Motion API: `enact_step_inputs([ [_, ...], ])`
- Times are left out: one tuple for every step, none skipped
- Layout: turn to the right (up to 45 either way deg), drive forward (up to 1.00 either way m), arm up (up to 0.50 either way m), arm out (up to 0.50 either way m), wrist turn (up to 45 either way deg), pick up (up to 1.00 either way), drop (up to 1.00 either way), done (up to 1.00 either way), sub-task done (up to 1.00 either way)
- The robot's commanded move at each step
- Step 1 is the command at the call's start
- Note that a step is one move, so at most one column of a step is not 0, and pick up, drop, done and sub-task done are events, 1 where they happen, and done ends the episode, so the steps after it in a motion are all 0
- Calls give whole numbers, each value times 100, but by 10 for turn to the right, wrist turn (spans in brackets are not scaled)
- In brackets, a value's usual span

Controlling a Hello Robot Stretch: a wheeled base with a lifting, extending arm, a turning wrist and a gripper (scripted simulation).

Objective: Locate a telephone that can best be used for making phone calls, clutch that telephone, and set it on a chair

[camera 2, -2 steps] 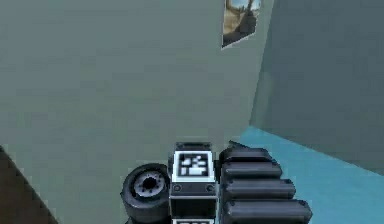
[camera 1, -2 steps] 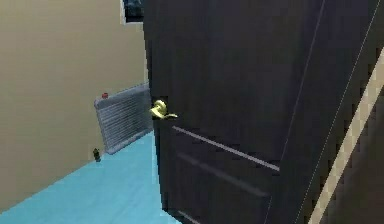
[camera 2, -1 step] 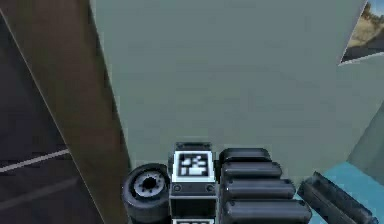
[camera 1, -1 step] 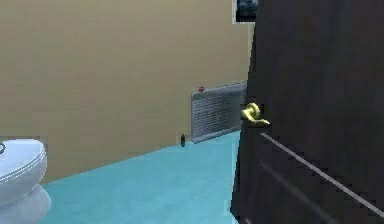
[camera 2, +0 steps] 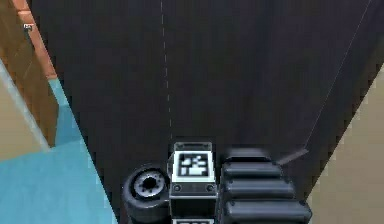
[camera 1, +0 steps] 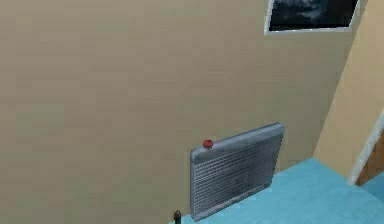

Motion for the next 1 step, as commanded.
enact_step_inputs([
  [-30,0,0,0,0,0,0,0,0],
])
